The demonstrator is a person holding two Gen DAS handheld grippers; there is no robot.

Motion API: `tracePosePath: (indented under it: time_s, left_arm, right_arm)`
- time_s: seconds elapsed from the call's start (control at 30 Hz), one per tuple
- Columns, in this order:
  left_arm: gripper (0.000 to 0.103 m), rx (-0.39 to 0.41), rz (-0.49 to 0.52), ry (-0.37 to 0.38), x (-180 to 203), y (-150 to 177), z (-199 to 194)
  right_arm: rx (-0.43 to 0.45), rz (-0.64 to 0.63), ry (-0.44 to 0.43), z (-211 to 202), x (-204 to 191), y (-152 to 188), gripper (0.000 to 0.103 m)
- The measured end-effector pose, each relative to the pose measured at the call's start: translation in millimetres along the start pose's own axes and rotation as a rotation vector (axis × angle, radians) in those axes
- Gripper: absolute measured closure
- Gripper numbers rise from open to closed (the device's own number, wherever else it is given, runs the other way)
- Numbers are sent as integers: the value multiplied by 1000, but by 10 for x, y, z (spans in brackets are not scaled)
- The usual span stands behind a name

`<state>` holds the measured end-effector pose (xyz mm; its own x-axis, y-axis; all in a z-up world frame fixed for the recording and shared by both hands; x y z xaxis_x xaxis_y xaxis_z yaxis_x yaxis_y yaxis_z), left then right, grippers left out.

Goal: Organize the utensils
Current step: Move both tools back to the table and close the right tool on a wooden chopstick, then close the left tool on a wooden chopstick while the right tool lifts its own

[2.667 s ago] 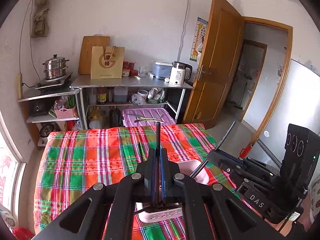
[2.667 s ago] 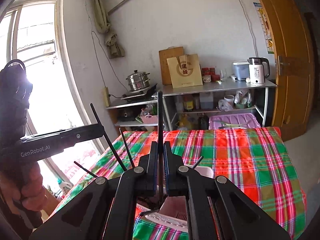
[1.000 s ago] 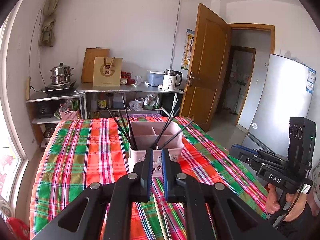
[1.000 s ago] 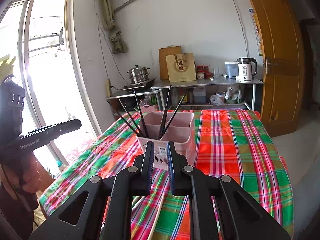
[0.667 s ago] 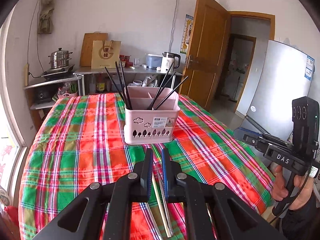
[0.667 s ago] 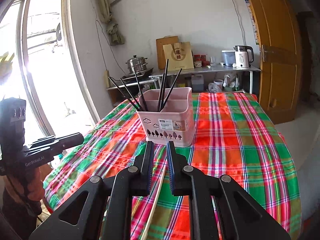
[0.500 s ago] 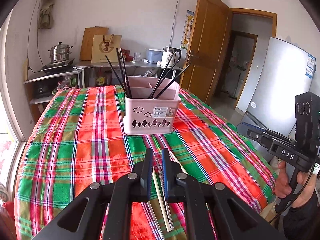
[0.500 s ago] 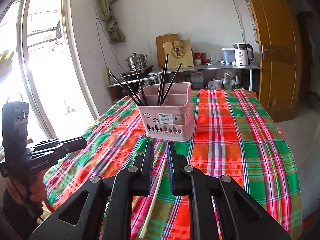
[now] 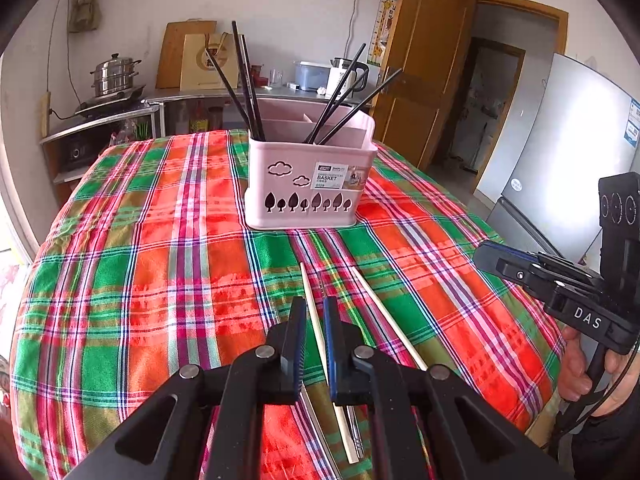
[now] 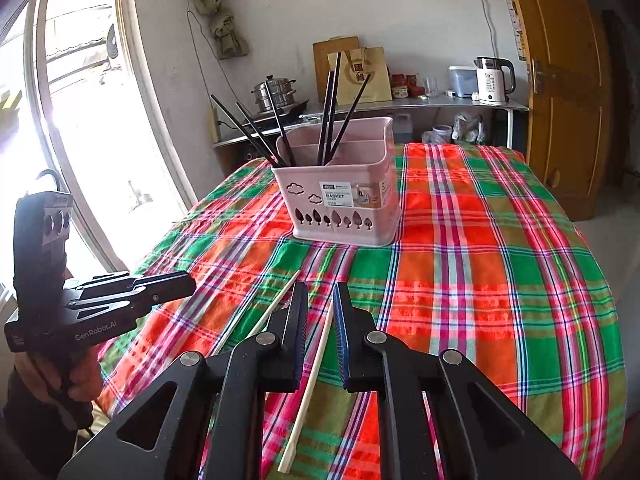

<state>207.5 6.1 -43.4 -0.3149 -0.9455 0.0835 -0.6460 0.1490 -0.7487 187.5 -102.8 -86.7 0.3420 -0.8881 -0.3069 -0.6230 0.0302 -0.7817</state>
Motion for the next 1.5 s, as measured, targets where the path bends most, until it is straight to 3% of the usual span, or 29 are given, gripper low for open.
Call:
tracePosePath:
  time_s: [0.17,0.6,0.93,1.43,1.5]
  left_arm:
    - [86,-45,-14,5,-59,21,220]
    - [85,-162,-3,13,-139,65,748]
    - [85,-200,-8,36,-105,72,940]
    - [85,-235,13,-19,-59,12,1186]
    - [91,-227,11,-39,-61,31,1172]
  right_arm:
    - [-37,-3,4,141,18,76,90]
    - [-157,-19,26,644,51,251,90]
    - [-247,-36,68,986,87,391,90]
    - [-262,-68,109,877,434,364,94]
    - [-264,-73,121,848,516,356,96]
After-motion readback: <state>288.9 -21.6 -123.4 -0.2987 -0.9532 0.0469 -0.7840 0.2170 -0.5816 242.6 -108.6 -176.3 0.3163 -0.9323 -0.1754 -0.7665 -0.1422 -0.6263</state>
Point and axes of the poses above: each gripper's, at about its wrist camera, not at the fingertips, and z roughly the way its jaws point, x to its right, y to its underside, the point moved 8 cm from there along z, roughly the way its jaws point, and after that the axes turned 8 degrees about z, right-handed, at the moved point
